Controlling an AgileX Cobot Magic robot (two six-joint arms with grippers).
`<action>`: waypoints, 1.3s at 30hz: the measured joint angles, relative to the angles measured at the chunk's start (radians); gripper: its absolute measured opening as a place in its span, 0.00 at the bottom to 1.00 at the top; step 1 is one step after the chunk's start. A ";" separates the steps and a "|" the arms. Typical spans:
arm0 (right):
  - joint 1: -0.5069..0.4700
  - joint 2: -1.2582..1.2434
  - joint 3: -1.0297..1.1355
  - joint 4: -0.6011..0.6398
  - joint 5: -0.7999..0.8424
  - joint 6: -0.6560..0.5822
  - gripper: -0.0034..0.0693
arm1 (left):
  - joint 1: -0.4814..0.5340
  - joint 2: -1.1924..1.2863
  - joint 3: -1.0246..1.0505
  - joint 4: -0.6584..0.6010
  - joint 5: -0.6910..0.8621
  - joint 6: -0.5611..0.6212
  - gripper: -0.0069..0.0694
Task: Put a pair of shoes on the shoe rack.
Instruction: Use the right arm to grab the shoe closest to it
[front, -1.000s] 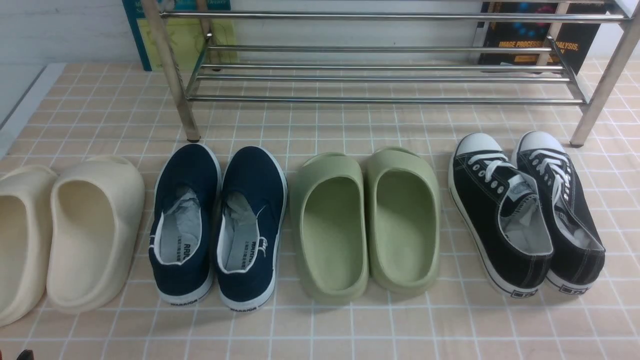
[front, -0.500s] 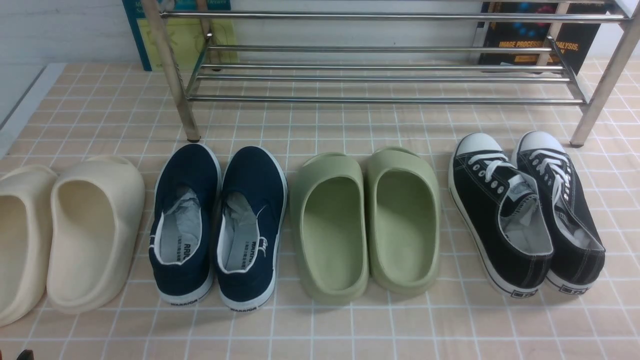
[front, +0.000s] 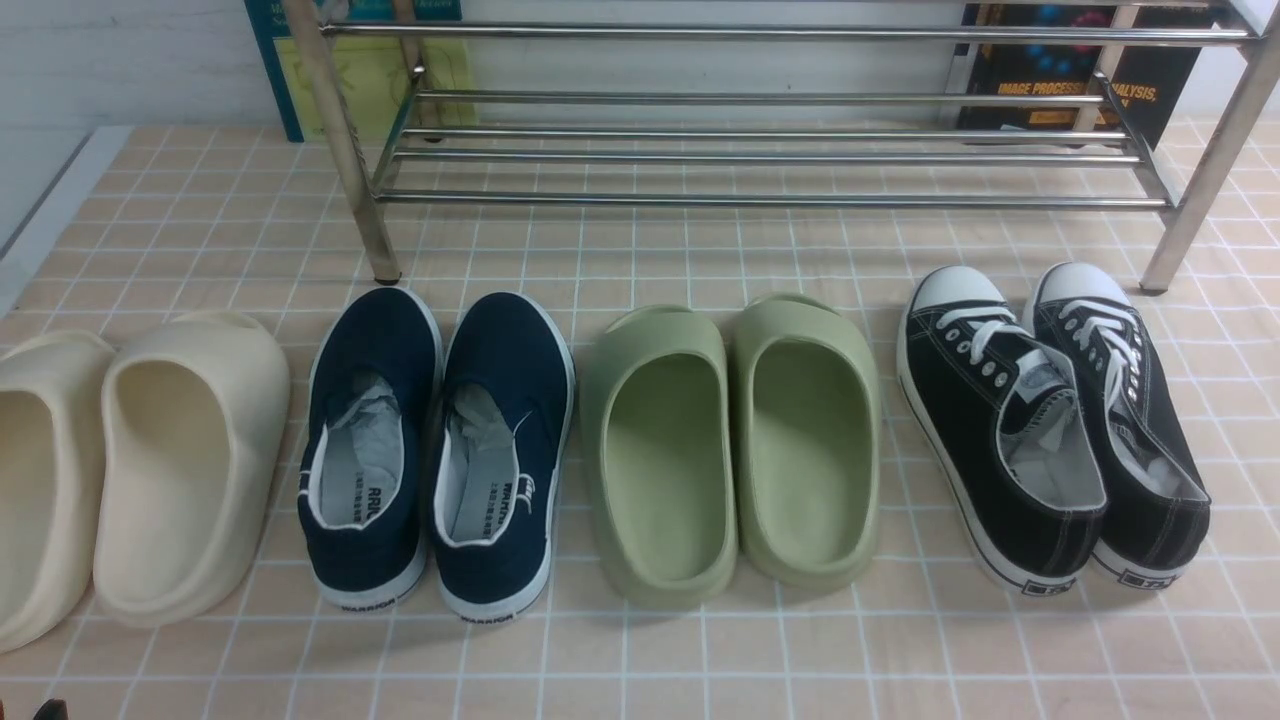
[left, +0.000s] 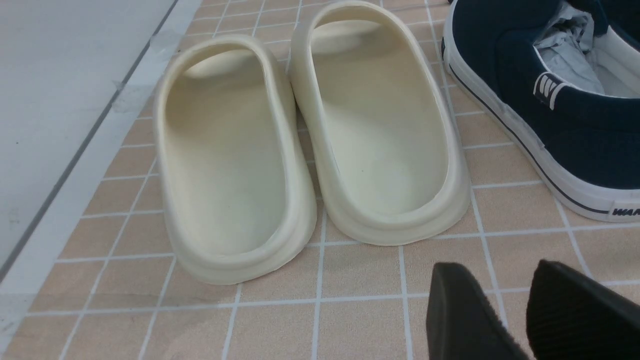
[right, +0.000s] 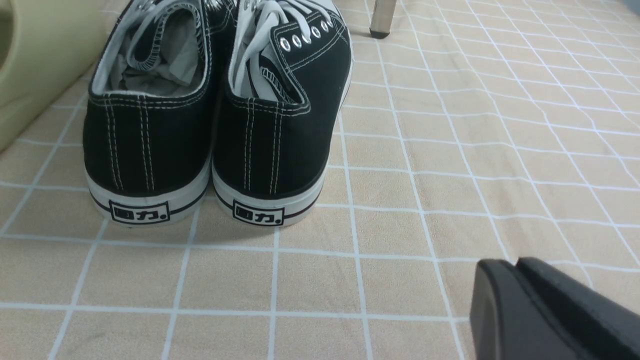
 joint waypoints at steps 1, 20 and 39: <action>0.000 0.000 0.000 0.000 0.000 0.000 0.11 | 0.000 0.000 0.000 0.000 0.000 0.000 0.40; 0.000 0.000 0.011 -0.009 -0.682 0.022 0.14 | 0.000 0.000 0.000 0.000 0.000 0.000 0.40; 0.000 0.073 -0.114 0.019 -0.932 0.074 0.04 | 0.000 0.000 0.000 0.000 0.000 0.000 0.40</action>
